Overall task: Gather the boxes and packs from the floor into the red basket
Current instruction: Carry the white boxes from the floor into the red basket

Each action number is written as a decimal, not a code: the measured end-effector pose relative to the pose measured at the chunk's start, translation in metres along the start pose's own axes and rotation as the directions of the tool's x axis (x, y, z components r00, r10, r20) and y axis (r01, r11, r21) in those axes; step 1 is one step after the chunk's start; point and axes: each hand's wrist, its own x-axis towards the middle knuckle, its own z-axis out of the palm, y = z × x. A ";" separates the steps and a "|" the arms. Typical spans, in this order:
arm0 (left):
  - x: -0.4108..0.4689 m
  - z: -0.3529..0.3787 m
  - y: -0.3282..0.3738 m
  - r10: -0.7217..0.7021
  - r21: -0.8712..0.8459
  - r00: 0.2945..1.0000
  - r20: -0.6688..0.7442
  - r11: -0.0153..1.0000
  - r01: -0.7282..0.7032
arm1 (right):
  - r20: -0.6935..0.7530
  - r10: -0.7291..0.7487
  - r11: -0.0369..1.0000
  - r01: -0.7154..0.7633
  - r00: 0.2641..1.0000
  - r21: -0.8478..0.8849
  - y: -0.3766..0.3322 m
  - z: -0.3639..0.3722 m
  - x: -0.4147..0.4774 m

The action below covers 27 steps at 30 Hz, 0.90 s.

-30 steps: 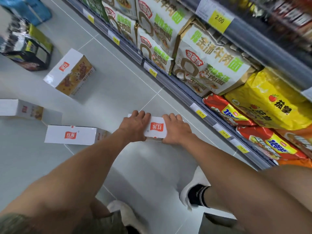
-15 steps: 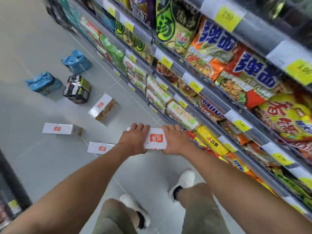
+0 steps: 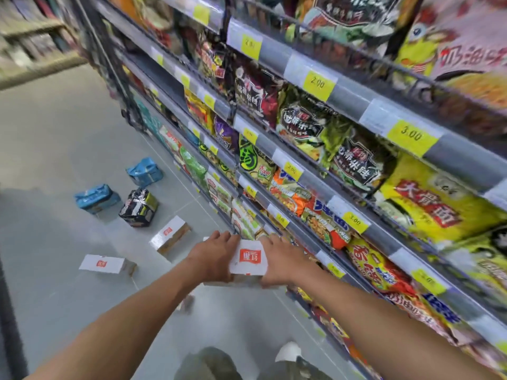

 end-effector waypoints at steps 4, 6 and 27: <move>0.016 -0.018 0.005 0.071 0.028 0.997 -0.019 0.997 -0.071 | -0.015 0.075 0.997 -0.074 0.997 0.033 0.012 -0.011 -0.004; 0.025 -0.026 0.002 0.117 0.054 0.993 -0.022 0.992 -0.116 | -0.032 0.126 0.991 -0.125 0.991 0.051 0.014 -0.015 -0.004; 0.015 -0.029 0.220 0.815 0.289 0.492 0.306 0.413 -0.864 | -0.102 0.882 0.446 -0.745 0.460 0.495 -0.007 0.104 -0.258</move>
